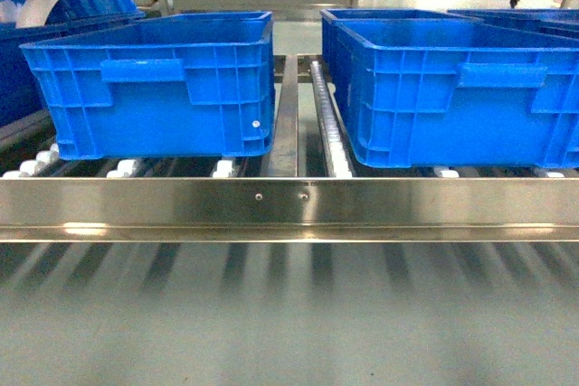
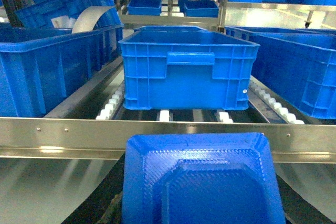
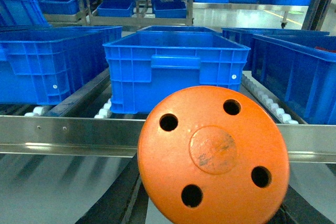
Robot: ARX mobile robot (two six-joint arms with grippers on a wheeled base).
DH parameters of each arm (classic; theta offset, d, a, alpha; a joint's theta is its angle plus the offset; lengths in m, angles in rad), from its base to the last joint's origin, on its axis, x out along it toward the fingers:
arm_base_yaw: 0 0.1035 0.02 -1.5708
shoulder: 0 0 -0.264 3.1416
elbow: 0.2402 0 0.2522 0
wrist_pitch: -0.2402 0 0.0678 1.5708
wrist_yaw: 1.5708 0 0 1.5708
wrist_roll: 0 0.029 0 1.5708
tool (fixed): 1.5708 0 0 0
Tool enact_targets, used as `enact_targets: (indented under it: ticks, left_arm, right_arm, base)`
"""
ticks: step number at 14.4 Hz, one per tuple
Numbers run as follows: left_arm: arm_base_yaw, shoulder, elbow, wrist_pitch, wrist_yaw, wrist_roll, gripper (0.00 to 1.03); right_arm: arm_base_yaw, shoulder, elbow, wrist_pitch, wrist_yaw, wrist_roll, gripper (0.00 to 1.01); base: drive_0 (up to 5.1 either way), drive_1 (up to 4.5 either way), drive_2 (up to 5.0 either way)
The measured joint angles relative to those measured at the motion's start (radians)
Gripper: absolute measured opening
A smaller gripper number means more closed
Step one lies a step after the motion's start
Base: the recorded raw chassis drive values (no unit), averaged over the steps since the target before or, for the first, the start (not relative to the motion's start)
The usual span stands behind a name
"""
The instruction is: Sort blue parts and orange caps into right shelf containers
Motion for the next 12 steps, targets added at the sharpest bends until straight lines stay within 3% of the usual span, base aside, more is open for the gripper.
enact_targets:
  ticks: [12]
  left_arm:
    - [0.0, 0.0, 0.0, 0.0, 0.0, 0.0, 0.43]
  right_arm:
    - [0.0, 0.0, 0.0, 0.001, 0.0, 0.0, 0.42]
  base:
    - [0.0, 4.04, -4.0]
